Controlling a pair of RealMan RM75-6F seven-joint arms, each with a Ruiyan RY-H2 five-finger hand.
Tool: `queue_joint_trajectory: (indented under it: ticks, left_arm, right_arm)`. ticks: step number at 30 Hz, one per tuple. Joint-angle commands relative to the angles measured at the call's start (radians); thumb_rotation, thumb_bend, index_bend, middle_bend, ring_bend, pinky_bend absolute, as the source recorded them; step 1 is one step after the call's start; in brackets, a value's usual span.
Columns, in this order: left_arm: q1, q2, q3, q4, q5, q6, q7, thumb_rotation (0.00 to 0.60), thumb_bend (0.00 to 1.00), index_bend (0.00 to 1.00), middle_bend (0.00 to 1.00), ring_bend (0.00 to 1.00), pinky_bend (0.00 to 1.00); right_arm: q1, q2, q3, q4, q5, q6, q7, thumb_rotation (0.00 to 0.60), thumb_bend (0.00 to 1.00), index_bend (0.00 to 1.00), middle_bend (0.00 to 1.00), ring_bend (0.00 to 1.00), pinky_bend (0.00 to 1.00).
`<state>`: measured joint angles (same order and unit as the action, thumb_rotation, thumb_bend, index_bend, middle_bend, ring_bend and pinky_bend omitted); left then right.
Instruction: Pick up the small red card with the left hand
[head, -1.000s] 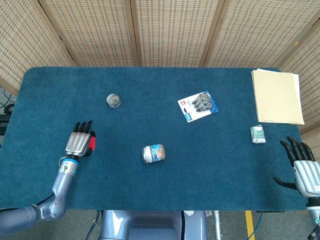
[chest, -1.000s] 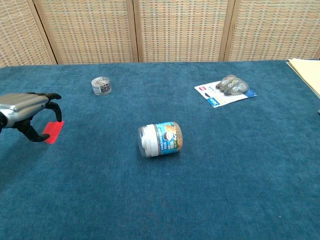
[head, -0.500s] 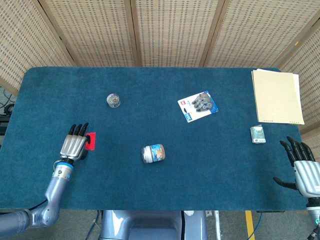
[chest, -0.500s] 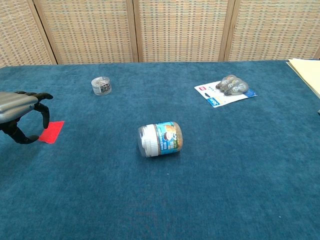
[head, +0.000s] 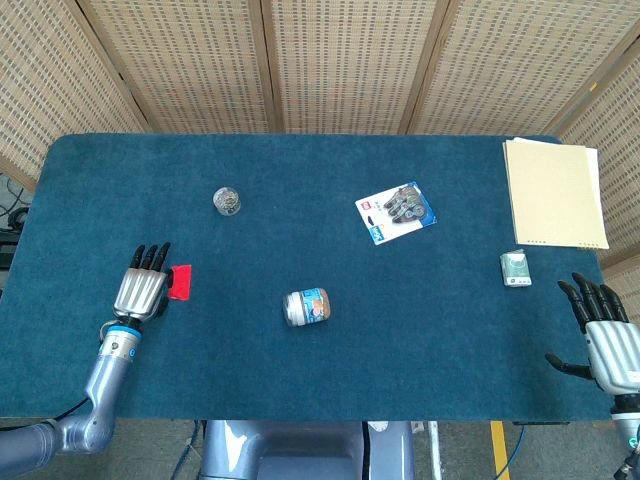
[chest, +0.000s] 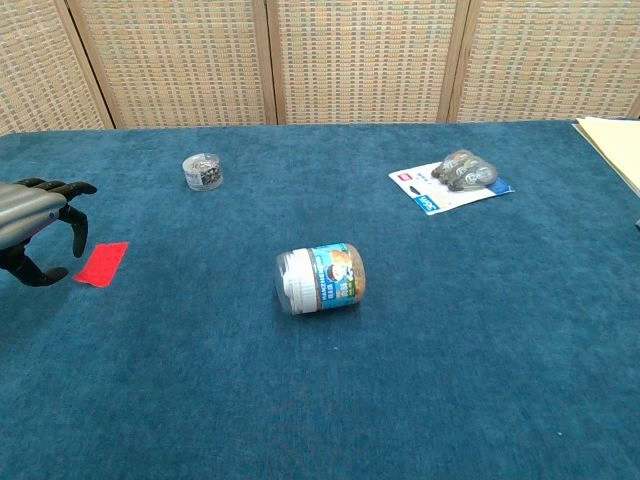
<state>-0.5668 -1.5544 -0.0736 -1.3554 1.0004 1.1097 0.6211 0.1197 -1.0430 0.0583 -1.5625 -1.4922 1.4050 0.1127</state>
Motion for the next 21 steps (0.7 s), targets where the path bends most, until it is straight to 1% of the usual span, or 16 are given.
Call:
queue_joint_trajectory:
  ticks: [1, 8, 21]
  left_arm:
    - [0.001, -0.017, 0.004, 0.032, 0.015, -0.006, -0.012, 0.600, 0.37, 0.48, 0.00, 0.00, 0.00]
    - [0.008, -0.049, 0.015, 0.101, 0.041, -0.022, -0.045, 0.600, 0.37, 0.48, 0.00, 0.00, 0.00]
    - [0.016, -0.071, 0.012, 0.144, 0.074, -0.032, -0.072, 0.600, 0.37, 0.48, 0.00, 0.00, 0.00]
  right_arm:
    - [0.000, 0.000, 0.001, 0.000, 0.002, 0.000, 0.002, 0.600, 0.05, 0.00, 0.00, 0.00, 0.00]
    - [0.001, 0.002, 0.001, 0.001, 0.002, -0.001, 0.004, 0.600, 0.05, 0.00, 0.00, 0.00, 0.00]
    - [0.000, 0.001, 0.001, 0.000, 0.001, 0.000, 0.001, 0.600, 0.05, 0.00, 0.00, 0.00, 0.00]
